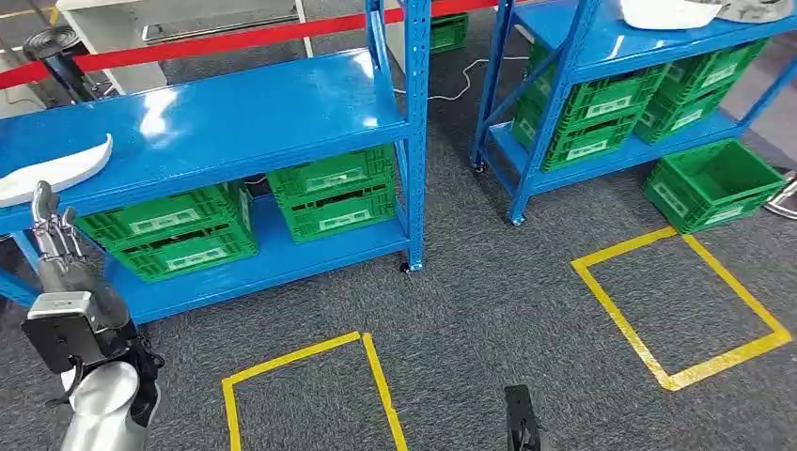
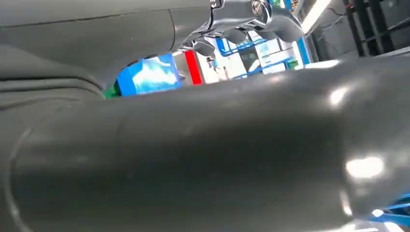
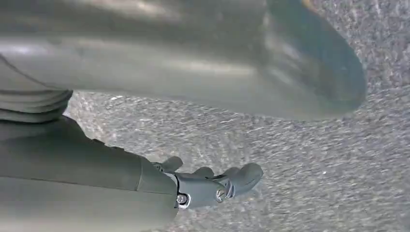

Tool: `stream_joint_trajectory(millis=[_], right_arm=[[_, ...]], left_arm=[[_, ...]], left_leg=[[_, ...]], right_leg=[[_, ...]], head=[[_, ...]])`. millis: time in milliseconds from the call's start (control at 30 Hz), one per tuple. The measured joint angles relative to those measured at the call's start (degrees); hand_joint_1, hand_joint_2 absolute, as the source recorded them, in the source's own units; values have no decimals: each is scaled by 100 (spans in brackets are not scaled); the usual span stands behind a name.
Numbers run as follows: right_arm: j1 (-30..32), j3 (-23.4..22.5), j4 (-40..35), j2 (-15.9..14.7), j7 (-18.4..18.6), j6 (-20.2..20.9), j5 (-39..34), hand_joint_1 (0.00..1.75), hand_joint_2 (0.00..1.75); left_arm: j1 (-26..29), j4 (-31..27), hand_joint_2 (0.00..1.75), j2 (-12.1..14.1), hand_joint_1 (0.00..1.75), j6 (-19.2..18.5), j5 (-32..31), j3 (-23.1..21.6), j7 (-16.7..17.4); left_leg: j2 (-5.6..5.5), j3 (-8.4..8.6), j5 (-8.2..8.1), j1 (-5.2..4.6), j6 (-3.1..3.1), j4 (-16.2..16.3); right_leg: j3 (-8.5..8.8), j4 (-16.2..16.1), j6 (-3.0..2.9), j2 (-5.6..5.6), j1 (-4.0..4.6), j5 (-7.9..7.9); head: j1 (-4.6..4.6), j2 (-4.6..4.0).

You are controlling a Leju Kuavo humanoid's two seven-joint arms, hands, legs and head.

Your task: Take the parts from the cabinet and place them on the table.

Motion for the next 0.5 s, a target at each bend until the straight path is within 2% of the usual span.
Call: stream_joint_trajectory(millis=[33,100,133,167,200,233,267,300,333,367,400,433,467,500], right_arm=[[-2,2,2,0,-13,-7,11,0,0],[0,4,2,-2,-24,-15,24,0,0],[2,4,2,-2,-26,-15,31,0,0],[2,4,2,-2,-26,-15,33,0,0],[1,4,2,-2,-28,-15,33,0,0],[-5,4,2,-2,-28,-20,35,0,0],[-13,4,2,-2,-26,-24,37,0,0],[-12,4,2,-2,-26,-26,39,0,0],[-7,4,20,22,-22,-28,44,0,0],[-9,4,20,4,-11,-44,48,0,0],[-11,4,20,4,22,-50,57,0,0],[-13,4,20,4,37,-50,68,0,0],[-22,4,17,4,44,-50,81,0,0],[-26,4,17,-9,46,-50,92,0,0]], left_arm=[[-6,-9,0,0,0,-22,4,2,4],[14,9,0,-4,0,-76,-4,0,7],[29,30,0,-4,0,-109,-26,0,9],[45,46,0,2,0,-120,-46,0,11],[57,55,0,6,0,-131,-63,0,11],[57,55,0,6,0,-157,-68,0,11],[51,50,0,6,0,-170,-72,0,11],[46,44,0,6,0,-168,-85,0,11],[42,44,0,6,0,-151,-96,-4,11],[26,42,0,-18,0,-107,-107,-7,7],[28,42,0,-20,0,-43,-122,-7,9],[36,42,0,-18,0,30,-146,-7,9],[38,31,0,-13,0,79,-153,-7,11],[37,20,0,-22,0,105,-164,-7,2]], left_leg=[[140,-201,-116,-6,-17,376],[212,-742,-382,-7,-22,1289],[216,-942,-399,-8,-4,1567],[216,-1025,-296,-18,28,1599],[217,-983,-63,-43,82,1393],[229,-833,244,-86,154,984],[304,-622,545,-149,254,468],[557,-471,623,-247,382,93],[769,-405,565,-313,445,18],[713,-346,509,-311,449,-99],[652,-364,530,-329,430,-104],[558,-365,538,-327,436,-128],[467,-272,588,-255,452,-246],[411,-228,616,-233,442,-323]], right_leg=[[30,-2,-42,-60,14,-23],[88,-2,-116,-200,54,-74],[120,-2,-134,-258,77,-98],[162,-2,-145,-312,101,-125],[209,-4,-152,-362,127,-156],[261,-9,-158,-419,155,-186],[316,-17,-161,-472,180,-215],[357,-41,-163,-520,186,-239],[377,-53,-128,-576,240,-258],[363,-74,-95,-610,219,-250],[379,-105,-86,-702,224,-248],[411,-148,-66,-789,226,-245],[453,-173,-23,-877,269,-285],[461,-96,1,-632,225,-330]], head=[[-9,0],[-9,0],[-11,0],[-11,0],[-11,0],[-9,0],[-11,0],[-6,0],[-4,0],[-22,0],[-6,0],[-15,0],[-8,0],[-13,0]])
